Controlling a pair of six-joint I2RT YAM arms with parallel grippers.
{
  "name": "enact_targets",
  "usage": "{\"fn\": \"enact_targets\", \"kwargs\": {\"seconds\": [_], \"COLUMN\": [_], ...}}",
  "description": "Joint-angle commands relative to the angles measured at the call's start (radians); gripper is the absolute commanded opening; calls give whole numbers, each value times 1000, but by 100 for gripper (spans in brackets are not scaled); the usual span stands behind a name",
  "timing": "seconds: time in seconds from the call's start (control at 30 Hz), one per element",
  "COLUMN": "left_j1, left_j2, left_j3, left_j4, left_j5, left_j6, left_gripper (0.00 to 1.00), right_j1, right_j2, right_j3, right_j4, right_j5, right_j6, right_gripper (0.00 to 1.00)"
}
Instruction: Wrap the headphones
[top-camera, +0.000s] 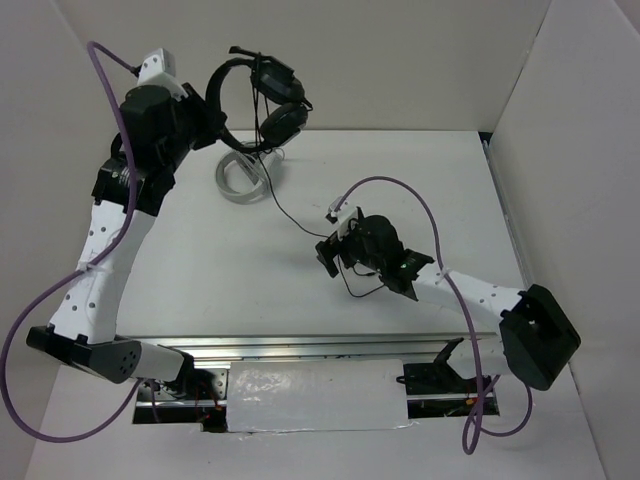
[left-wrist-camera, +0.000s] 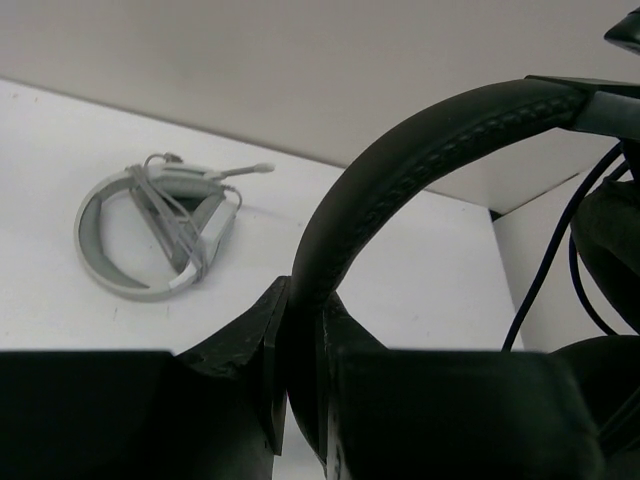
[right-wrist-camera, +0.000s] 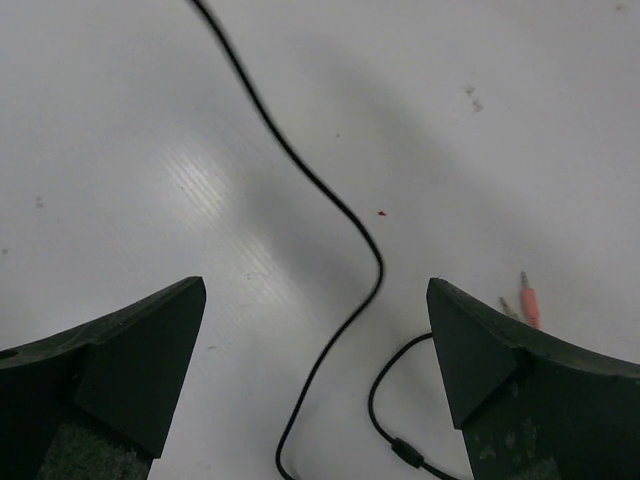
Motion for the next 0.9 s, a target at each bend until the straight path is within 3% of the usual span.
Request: {"fn": "enact_targets", "kwargs": {"seconds": [0.0, 0.23, 0.43, 0.67, 0.87], "left_j1": [16, 49, 99, 141, 161], "left_j2": [27, 59, 65, 73, 74], "left_j3": [109, 215, 261, 255, 260], "left_j4": [11, -23, -35, -28, -26], "left_j5": [74, 107, 156, 182, 189], "left_j6": [11, 26, 28, 15, 15], "left_gripper": [0, 0, 0, 0, 0], "right_j1": [27, 42, 53, 202, 245], "right_j2": [46, 234, 278, -10, -198], "right_j3": [15, 58, 12, -83, -160], "right_j4": [31, 7, 25, 88, 49], "right_j5": [-69, 45, 41, 37, 113], "right_j6": [52, 193, 291, 222, 257], "right_gripper": [100, 100, 98, 100, 100]}}
